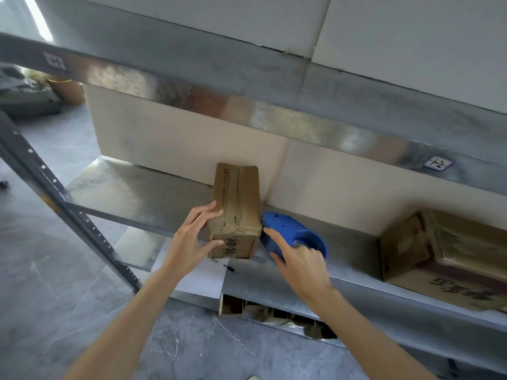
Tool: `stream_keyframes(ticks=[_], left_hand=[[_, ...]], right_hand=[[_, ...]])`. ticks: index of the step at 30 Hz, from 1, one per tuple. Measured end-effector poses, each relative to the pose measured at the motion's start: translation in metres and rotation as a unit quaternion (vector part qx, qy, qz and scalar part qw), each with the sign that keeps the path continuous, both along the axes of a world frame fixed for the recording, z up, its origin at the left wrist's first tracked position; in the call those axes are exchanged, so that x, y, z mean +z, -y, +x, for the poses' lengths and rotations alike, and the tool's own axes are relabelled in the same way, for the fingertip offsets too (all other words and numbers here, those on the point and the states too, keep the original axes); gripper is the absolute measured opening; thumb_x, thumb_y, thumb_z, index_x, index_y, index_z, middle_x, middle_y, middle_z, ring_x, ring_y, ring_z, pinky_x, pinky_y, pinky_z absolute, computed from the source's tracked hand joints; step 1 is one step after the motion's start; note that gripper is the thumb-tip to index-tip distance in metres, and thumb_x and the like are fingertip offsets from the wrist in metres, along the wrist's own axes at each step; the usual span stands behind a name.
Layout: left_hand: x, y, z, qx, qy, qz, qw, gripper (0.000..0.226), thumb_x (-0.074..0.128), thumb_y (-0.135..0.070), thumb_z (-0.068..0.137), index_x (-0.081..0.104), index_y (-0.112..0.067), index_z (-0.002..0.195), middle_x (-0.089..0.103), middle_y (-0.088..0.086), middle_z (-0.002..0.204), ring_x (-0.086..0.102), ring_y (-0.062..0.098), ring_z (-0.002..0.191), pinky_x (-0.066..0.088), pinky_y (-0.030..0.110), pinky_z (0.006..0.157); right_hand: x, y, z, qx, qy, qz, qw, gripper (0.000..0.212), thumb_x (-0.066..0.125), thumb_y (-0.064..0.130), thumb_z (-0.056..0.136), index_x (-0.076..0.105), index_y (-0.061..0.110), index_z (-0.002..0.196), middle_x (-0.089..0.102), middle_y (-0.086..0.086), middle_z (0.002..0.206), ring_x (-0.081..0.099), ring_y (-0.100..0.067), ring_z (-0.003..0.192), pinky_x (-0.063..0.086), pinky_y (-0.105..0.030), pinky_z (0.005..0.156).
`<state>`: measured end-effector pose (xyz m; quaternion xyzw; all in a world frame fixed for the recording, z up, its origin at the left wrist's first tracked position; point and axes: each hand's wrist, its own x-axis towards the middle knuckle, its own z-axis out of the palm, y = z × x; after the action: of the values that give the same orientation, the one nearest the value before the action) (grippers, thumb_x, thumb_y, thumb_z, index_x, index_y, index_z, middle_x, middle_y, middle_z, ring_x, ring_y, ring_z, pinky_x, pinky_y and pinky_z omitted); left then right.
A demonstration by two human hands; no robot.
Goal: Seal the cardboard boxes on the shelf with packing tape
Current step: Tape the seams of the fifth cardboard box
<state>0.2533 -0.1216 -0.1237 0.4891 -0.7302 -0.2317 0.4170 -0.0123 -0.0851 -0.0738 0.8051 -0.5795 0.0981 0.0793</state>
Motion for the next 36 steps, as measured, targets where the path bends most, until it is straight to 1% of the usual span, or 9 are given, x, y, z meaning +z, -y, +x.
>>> stream_keyframes(ticks=[2,4,7,14,19,24,29,33,36], left_hand=[[0.000,0.000,-0.001,-0.001,-0.003,-0.001,1.000,0.064,0.081,-0.026,0.076,0.054,-0.026,0.134,0.035,-0.029,0.144,0.042,-0.005,0.131,0.053,0.034,0.099],[0.002,0.000,-0.002,0.006,0.005,0.002,1.000,0.065,0.082,-0.027,0.076,0.054,-0.026,0.135,0.036,-0.028,0.144,0.042,-0.006,0.130,0.053,0.033,0.099],[0.005,-0.001,-0.005,0.018,-0.002,0.010,1.000,0.066,0.084,-0.023,0.076,0.054,-0.024,0.135,0.040,-0.019,0.145,0.043,-0.003,0.130,0.053,0.036,0.099],[0.005,-0.003,-0.008,0.031,-0.018,0.022,0.999,0.067,0.085,-0.019,0.075,0.055,-0.024,0.135,0.041,-0.016,0.144,0.045,0.004,0.131,0.054,0.038,0.099],[0.007,-0.001,-0.008,0.034,-0.015,0.027,0.999,0.068,0.086,-0.016,0.074,0.056,-0.023,0.134,0.042,-0.015,0.144,0.045,0.005,0.132,0.054,0.037,0.099],[0.006,-0.003,-0.009,0.037,-0.015,0.035,0.999,0.068,0.086,-0.016,0.075,0.054,-0.024,0.134,0.041,-0.017,0.144,0.044,0.003,0.131,0.053,0.034,0.100],[0.009,-0.004,-0.009,0.028,-0.012,0.042,0.999,0.068,0.085,-0.015,0.076,0.053,-0.023,0.135,0.040,-0.016,0.145,0.044,0.004,0.131,0.053,0.036,0.100],[0.013,-0.003,-0.004,0.007,0.000,0.062,0.998,0.070,0.085,-0.016,0.076,0.051,-0.029,0.136,0.036,-0.020,0.146,0.045,0.006,0.129,0.052,0.041,0.102],[0.019,-0.002,0.002,-0.009,0.029,0.079,0.996,0.073,0.085,-0.020,0.076,0.048,-0.037,0.137,0.033,-0.029,0.145,0.043,-0.001,0.129,0.048,0.042,0.105]], right_hand=[[-0.003,0.012,0.002,-0.006,0.017,-0.012,1.000,0.072,0.089,0.025,0.065,0.052,0.031,0.126,0.023,0.005,0.040,0.017,-0.014,0.031,-0.005,-0.017,0.038],[-0.002,0.022,0.000,-0.018,0.017,0.018,1.000,0.069,0.080,0.032,0.077,0.040,0.035,0.134,0.049,0.000,0.047,0.042,-0.018,0.033,0.013,-0.020,0.031],[-0.005,0.042,-0.017,-0.056,0.107,0.135,0.983,0.062,0.056,0.041,0.096,0.025,0.038,0.150,0.070,-0.010,0.100,0.068,-0.028,0.075,0.052,-0.034,0.057],[-0.024,0.074,-0.046,-0.114,0.177,0.273,0.939,0.068,0.051,0.026,0.098,0.013,0.039,0.152,0.065,-0.012,0.119,0.061,-0.026,0.075,0.044,-0.028,0.058],[-0.039,0.080,-0.047,-0.109,0.157,0.290,0.938,0.068,0.050,0.028,0.100,0.009,0.040,0.152,0.065,-0.016,0.114,0.065,-0.030,0.078,0.055,-0.038,0.066],[-0.041,0.082,-0.050,-0.098,0.126,0.302,0.940,0.076,0.048,0.035,0.101,-0.006,0.041,0.154,0.060,-0.011,0.068,0.055,-0.024,0.055,0.044,-0.034,0.046],[-0.030,0.084,-0.060,-0.088,0.167,0.305,0.933,0.077,0.046,0.045,0.099,-0.015,0.054,0.147,0.063,-0.012,0.121,0.064,-0.030,0.080,0.053,-0.038,0.065],[-0.009,0.081,-0.061,-0.089,0.161,0.217,0.959,0.068,0.044,0.046,0.099,0.004,0.040,0.153,0.060,-0.012,0.112,0.062,-0.031,0.091,0.053,-0.041,0.076],[0.010,0.072,-0.043,0.001,0.235,0.166,0.958,0.063,0.051,0.044,0.097,0.021,0.033,0.152,0.050,-0.006,0.139,0.051,-0.023,0.125,0.046,-0.040,0.101]])
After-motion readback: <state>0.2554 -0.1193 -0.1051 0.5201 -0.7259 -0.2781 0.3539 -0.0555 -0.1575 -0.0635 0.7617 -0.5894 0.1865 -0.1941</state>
